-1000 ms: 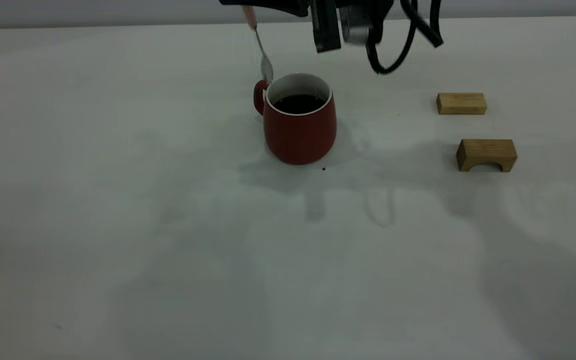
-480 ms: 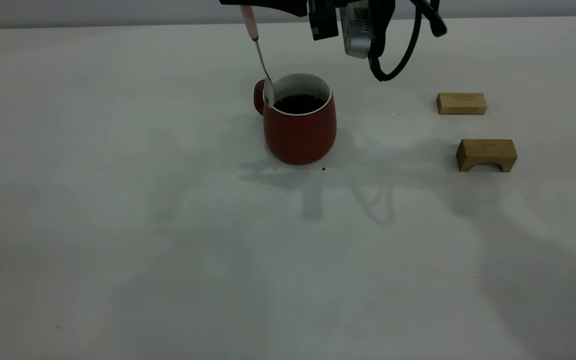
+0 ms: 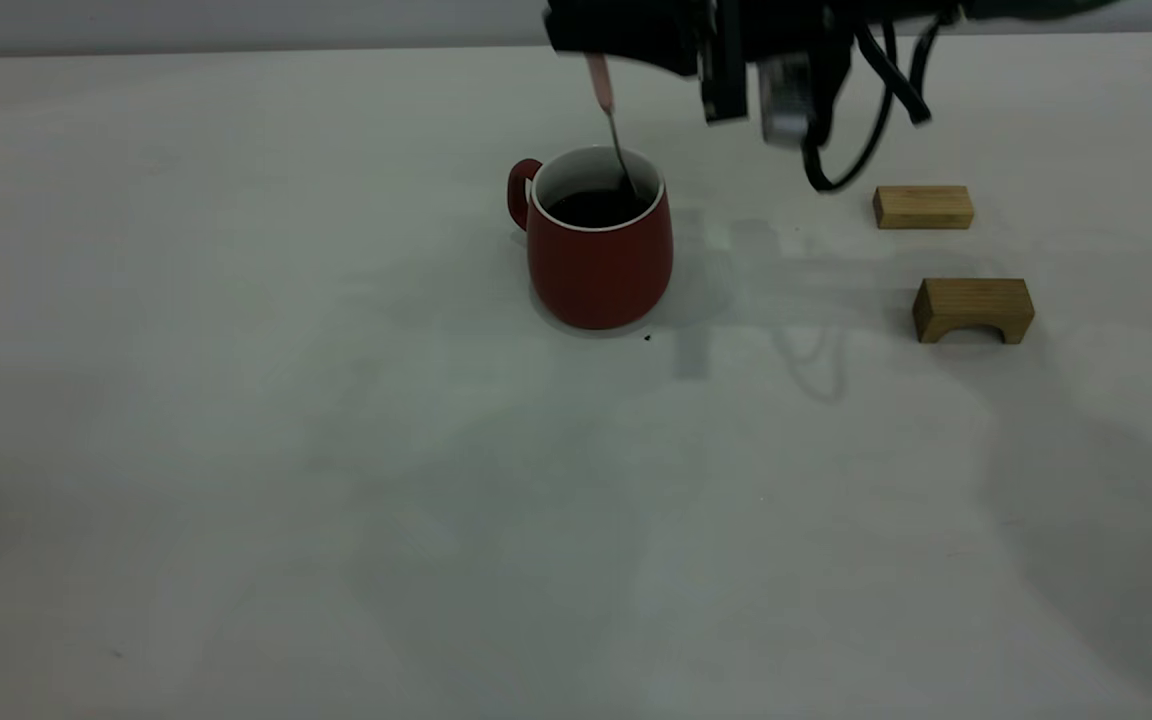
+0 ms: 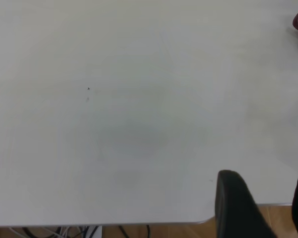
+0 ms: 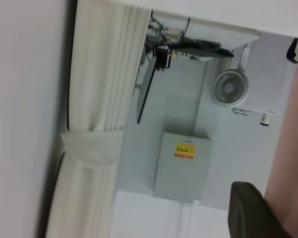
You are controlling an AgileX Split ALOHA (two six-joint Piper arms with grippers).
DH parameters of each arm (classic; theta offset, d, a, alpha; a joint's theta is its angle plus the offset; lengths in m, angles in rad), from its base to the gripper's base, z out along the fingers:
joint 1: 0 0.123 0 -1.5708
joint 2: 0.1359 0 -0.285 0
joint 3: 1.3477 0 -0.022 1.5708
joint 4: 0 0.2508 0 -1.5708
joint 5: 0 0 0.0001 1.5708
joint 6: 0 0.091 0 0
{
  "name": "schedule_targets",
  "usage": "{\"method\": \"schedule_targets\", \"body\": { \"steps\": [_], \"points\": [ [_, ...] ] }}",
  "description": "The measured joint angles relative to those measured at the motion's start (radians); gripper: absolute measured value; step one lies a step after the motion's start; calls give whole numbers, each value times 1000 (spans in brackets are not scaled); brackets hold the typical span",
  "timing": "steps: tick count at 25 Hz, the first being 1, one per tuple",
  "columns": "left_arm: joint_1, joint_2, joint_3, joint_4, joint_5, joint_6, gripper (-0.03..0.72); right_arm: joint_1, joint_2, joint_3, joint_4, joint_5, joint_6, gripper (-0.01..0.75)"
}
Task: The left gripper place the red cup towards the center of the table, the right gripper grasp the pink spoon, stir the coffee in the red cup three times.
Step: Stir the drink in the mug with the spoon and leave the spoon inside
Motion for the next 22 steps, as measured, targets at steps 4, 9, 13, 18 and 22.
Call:
{"method": "schedule_targets", "body": {
  "steps": [4, 9, 13, 18, 22],
  "points": [
    [0, 0, 0, 0, 0, 0, 355, 10, 34, 0, 12, -2, 13, 136],
    [0, 0, 0, 0, 0, 0, 355, 50, 100, -110, 14, 4, 19, 136],
    [0, 0, 0, 0, 0, 0, 355, 33, 134, -171, 15, 3, 19, 136],
    [0, 0, 0, 0, 0, 0, 355, -9, 97, -99, 4, 3, 36, 136],
    [0, 0, 0, 0, 0, 0, 355, -11, 59, 10, 10, 3, 43, 136]
  ]
}}
